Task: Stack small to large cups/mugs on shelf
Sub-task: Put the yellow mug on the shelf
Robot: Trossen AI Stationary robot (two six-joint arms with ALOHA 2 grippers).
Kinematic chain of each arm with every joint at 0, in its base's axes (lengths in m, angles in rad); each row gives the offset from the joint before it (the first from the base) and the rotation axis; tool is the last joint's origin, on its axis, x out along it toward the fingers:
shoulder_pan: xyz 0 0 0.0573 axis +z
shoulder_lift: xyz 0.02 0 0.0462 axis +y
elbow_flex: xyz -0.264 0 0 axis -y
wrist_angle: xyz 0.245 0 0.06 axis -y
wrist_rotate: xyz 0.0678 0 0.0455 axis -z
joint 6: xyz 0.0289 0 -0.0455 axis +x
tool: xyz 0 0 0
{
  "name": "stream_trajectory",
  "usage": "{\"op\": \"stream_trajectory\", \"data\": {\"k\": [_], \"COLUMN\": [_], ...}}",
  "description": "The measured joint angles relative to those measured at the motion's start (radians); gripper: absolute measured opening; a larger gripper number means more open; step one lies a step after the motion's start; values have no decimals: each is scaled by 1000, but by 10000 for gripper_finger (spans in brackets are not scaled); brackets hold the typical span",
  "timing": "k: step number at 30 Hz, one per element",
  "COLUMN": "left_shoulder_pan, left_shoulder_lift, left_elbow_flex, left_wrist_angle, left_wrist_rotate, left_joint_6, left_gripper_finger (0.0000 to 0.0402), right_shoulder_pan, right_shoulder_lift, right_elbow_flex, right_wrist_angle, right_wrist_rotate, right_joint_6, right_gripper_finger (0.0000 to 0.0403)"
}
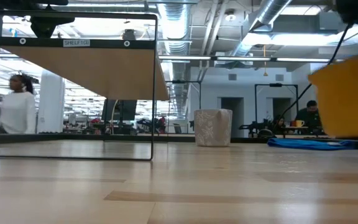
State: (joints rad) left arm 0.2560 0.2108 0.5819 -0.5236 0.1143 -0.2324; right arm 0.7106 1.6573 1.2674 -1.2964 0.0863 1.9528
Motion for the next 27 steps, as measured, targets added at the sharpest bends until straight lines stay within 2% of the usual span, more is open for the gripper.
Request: {"op": "stream_trajectory", "data": {"k": [4, 14, 27], "left_shoulder_pan": [0, 0, 0], "left_shoulder_lift": [0, 0, 0], "left_elbow_flex": [0, 0, 0], "left_wrist_angle": [-1, -2, -2], "left_wrist_rotate": [0, -3, 5], "left_joint_6": [-1, -1, -1], "left_gripper_finger": [194, 194, 194], "right_shoulder_pan": [-35, -156, -435], "right_shoulder_lift": [0, 0, -17], "right_elbow_flex": [87, 295, 430], "right_wrist_angle": [-65, -276, -277], "right_wrist_rotate": [75, 174, 304], "right_joint_6": [-72, -314, -821], "right_gripper_finger": [100, 100, 100]}}
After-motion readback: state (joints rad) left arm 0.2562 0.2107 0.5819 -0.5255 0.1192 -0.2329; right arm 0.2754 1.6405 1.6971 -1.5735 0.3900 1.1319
